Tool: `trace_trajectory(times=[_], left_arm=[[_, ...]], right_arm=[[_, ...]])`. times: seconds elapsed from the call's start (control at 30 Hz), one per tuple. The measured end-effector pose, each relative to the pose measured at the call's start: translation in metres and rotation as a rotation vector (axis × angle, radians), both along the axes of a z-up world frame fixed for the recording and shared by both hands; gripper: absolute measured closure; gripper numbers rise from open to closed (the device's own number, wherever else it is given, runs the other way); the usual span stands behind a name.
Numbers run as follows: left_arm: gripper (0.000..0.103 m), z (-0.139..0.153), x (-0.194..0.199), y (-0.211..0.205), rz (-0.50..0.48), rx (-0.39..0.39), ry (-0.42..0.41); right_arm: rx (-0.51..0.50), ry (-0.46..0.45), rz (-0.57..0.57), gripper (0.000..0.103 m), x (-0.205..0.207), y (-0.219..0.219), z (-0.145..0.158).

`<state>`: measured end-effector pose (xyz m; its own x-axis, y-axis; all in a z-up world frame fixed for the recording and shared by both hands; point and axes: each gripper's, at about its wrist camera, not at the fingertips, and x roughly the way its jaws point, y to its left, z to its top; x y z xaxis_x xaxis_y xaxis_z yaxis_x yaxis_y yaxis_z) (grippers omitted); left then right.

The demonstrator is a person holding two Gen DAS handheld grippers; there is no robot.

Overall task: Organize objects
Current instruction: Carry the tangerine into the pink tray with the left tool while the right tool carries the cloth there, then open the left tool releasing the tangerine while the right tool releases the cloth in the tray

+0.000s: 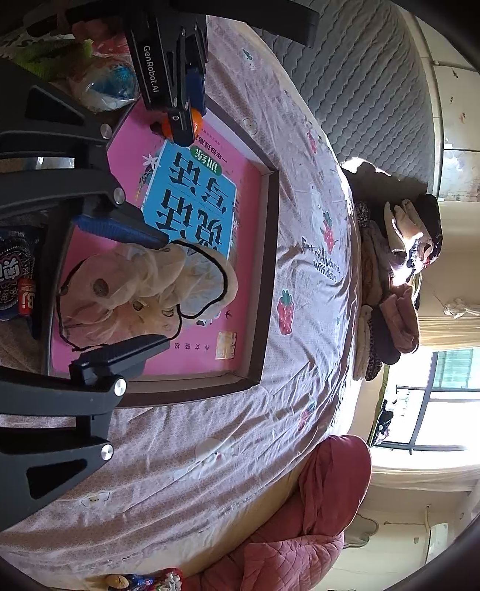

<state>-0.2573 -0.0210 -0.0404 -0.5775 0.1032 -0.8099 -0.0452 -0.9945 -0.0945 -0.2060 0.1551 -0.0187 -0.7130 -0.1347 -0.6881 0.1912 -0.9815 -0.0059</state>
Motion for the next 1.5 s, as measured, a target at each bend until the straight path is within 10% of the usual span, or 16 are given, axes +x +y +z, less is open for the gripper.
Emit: trace_trajectory(times=[1.5], left_arm=[[0.046, 0.077, 0.101, -0.001, -0.014, 0.033, 0.136]], right_arm=[[-0.068, 0.109, -0.017, 0.044, 0.084, 0.006, 0.065]])
